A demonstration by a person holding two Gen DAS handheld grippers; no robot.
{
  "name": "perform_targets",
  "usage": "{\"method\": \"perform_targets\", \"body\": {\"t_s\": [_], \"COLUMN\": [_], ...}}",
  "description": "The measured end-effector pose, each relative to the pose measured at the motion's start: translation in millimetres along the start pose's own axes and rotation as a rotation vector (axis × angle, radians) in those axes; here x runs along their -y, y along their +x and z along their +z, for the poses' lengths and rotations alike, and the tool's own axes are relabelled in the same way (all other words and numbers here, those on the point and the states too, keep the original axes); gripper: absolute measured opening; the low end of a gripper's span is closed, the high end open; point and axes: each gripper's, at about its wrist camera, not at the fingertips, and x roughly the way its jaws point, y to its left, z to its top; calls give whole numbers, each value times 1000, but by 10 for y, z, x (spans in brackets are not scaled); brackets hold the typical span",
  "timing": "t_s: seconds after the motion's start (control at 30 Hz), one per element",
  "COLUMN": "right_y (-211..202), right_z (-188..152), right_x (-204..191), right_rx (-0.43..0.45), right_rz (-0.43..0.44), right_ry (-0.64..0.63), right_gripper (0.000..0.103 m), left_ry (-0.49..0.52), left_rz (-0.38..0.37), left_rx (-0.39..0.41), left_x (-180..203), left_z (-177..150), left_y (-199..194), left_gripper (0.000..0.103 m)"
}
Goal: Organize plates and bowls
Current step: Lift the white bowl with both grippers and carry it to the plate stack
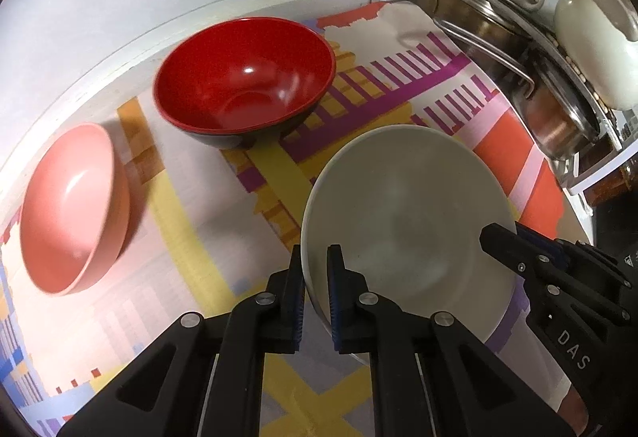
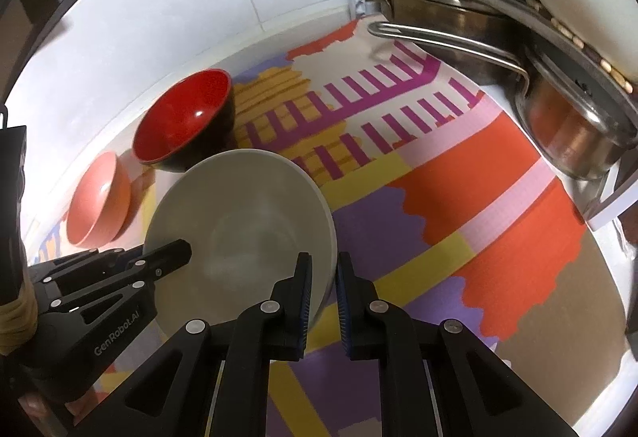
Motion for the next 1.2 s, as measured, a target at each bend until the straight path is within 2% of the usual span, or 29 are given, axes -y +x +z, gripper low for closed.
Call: {"method": "perform_targets", "body": {"t_s": [0.5,1.2], "right_y": [-397,-840], "right_z": [-199,-774], "right_x": [-550,-1385], "right_rx": [34,54], "right_rz": [68,145], "right_ry": [-116,-265], "right_gripper": [14,14], "left_ry": [-106,-258], "left_rz": [48,115], "left_rx": [76,144], "left_x": [-342,-884], "left_z": [-420,-1344], "left_y": [-613,-1346], "left_gripper": [12,12]}}
